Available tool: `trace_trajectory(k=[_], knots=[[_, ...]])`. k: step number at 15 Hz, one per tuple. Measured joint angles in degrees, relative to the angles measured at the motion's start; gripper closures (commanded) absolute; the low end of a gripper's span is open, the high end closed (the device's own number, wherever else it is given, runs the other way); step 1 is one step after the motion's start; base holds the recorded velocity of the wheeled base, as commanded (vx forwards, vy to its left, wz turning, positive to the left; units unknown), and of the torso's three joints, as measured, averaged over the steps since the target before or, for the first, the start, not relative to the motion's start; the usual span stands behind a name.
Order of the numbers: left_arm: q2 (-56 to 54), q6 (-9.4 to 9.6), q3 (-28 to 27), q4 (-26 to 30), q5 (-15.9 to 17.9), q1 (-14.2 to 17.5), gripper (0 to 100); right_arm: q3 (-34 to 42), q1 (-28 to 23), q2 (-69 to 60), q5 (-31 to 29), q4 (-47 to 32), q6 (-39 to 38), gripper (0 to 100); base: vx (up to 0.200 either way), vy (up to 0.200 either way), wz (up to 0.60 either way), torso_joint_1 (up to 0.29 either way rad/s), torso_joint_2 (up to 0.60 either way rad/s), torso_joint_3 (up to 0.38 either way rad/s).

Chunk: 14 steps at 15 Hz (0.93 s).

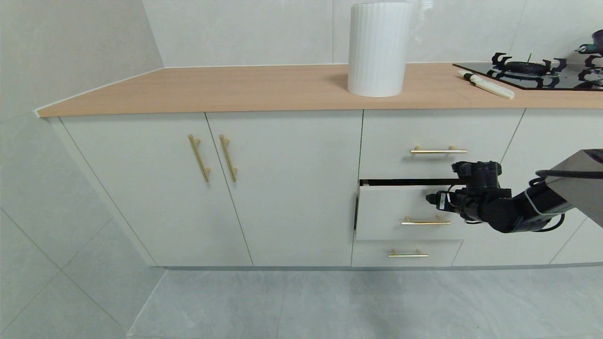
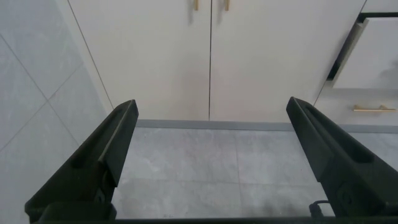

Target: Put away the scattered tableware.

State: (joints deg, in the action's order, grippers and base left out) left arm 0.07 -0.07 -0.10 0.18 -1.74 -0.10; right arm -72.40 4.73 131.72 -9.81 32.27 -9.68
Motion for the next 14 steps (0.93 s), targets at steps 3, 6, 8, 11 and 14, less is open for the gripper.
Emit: trace_trajectory(k=[3, 6, 8, 11, 14], knots=[[0.0, 0.0, 0.0, 0.0, 0.0, 0.02, 0, -0.45, 0.11, 1.28, -0.04, 3.39, -0.15, 0, 0.0, 0.0, 0.0, 0.0, 0.0, 0.0], [0.0, 0.0, 0.0, 0.0, 0.0, 0.0, 0, -2.29, 0.37, 2.73, -2.56, 3.47, -1.51, 0, 0.0, 0.0, 0.0, 0.0, 0.0, 0.0], [0.0, 0.0, 0.0, 0.0, 0.0, 0.0, 0, -4.28, 0.44, 3.84, -3.51, 3.47, -3.1, 0, 0.0, 0.0, 0.0, 0.0, 0.0, 0.0], [0.0, 0.0, 0.0, 0.0, 0.0, 0.02, 0, -7.34, 0.44, 5.55, -5.18, 3.64, -5.07, 0, 0.0, 0.0, 0.0, 0.0, 0.0, 0.0], [0.0, 0.0, 0.0, -0.02, 0.0, -0.01, 0, -9.16, 0.48, 7.09, -6.55, 4.57, -5.25, 0, 0.0, 0.0, 0.0, 0.0, 0.0, 0.0]])
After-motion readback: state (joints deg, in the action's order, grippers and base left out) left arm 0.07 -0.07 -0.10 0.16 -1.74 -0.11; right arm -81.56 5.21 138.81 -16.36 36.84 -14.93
